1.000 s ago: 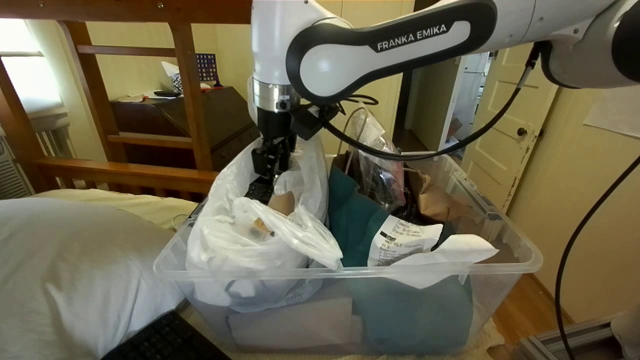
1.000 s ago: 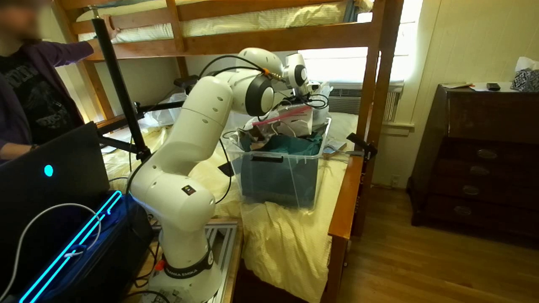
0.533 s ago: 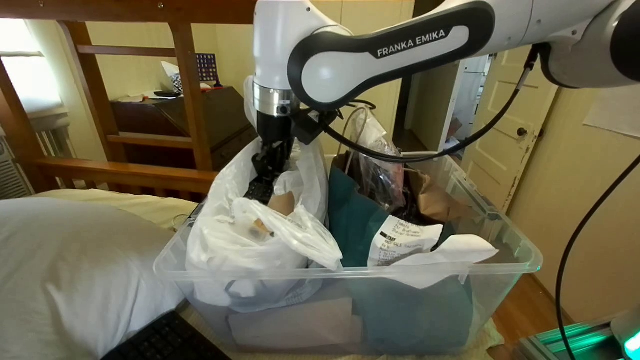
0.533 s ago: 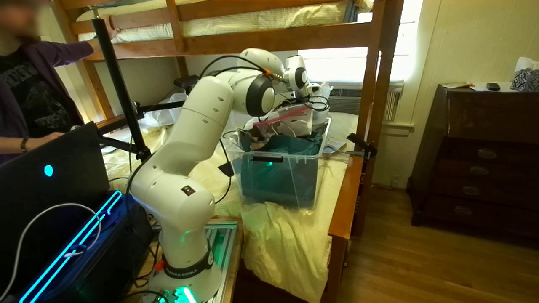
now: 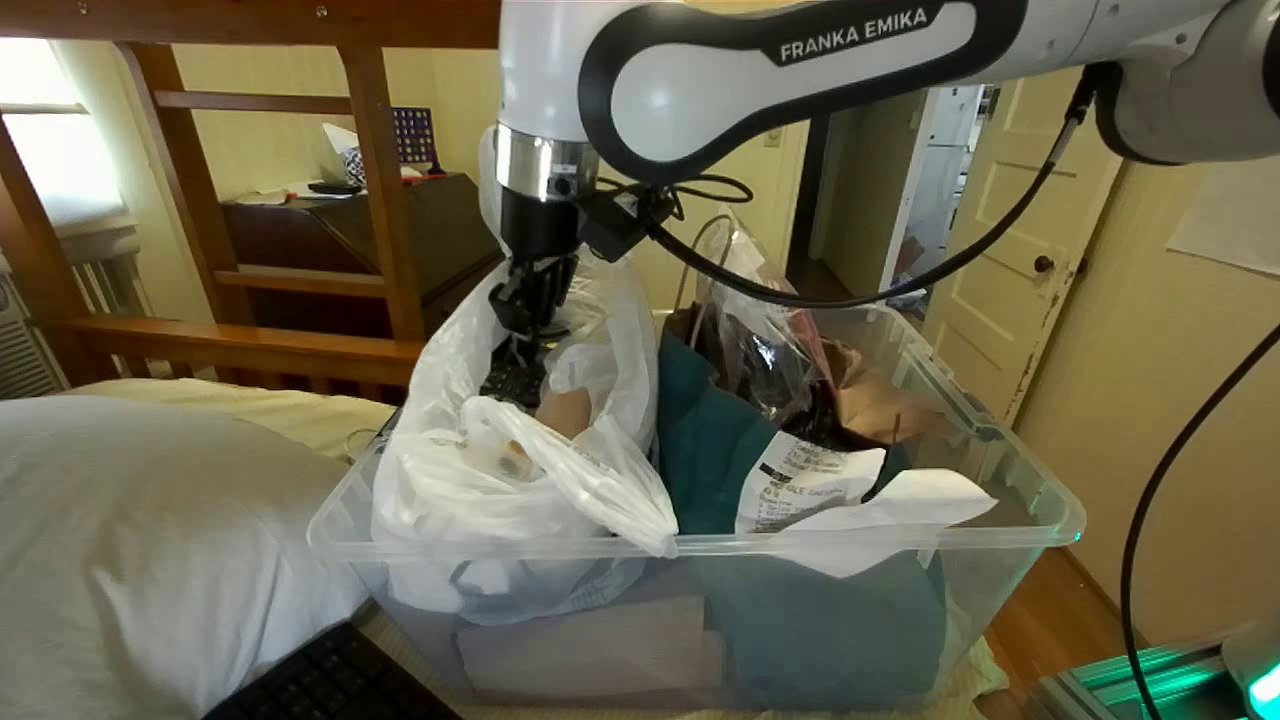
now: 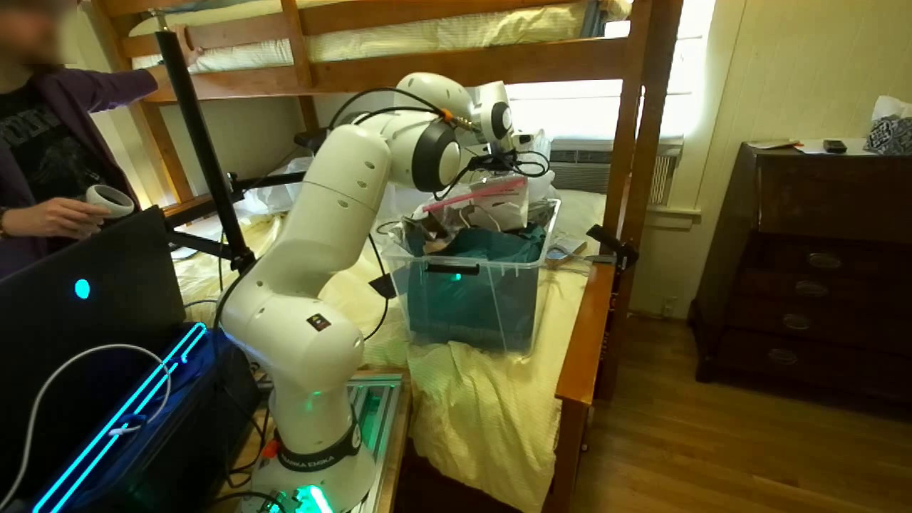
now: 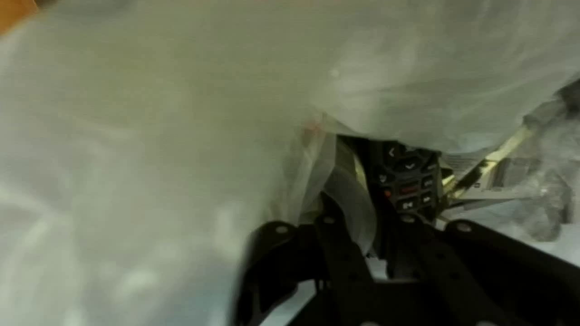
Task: Remove the circular object with tape from the plastic bag
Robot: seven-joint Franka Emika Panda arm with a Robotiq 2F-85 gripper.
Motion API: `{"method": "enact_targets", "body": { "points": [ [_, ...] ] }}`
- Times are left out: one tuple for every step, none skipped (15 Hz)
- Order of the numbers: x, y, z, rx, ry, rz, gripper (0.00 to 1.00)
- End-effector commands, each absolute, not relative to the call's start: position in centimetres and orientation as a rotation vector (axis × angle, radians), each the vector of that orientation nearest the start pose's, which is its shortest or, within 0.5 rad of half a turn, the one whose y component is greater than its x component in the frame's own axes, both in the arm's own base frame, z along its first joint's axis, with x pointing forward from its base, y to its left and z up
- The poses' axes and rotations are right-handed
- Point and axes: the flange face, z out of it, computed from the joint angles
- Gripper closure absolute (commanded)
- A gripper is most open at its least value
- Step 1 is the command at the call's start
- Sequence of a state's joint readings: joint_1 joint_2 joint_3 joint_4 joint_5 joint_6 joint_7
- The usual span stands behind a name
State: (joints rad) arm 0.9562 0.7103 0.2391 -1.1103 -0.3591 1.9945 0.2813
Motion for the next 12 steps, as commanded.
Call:
{"method": "enact_targets", "body": {
  "points": [
    [33.3, 67.6, 46.4, -2.703, -1.447, -0.433, 0.95],
    [32.8, 67.8, 47.3, -2.657, -1.451, -0.452, 0.95],
    [32.2, 67.9, 48.3, -2.626, -1.451, -0.459, 0.95],
    [31.8, 67.9, 49.0, -2.59, -1.451, -0.465, 0.95],
    [31.3, 68.0, 49.7, -2.544, -1.456, -0.475, 0.95],
    [30.8, 68.0, 50.5, -2.499, -1.462, -0.472, 0.95],
    [30.3, 68.0, 50.9, -2.46, -1.467, -0.465, 0.95],
    [29.6, 68.1, 51.2, -2.414, -1.482, -0.443, 0.95],
    [29.1, 68.0, 51.5, -2.387, -1.482, -0.415, 0.95],
    [28.5, 67.8, 51.5, -2.364, -1.485, -0.382, 0.95],
    [27.8, 67.7, 51.8, -2.342, -1.493, -0.354, 0.95],
    [27.2, 67.6, 52.0, -2.316, -1.506, -0.339, 0.95]
  ]
}}
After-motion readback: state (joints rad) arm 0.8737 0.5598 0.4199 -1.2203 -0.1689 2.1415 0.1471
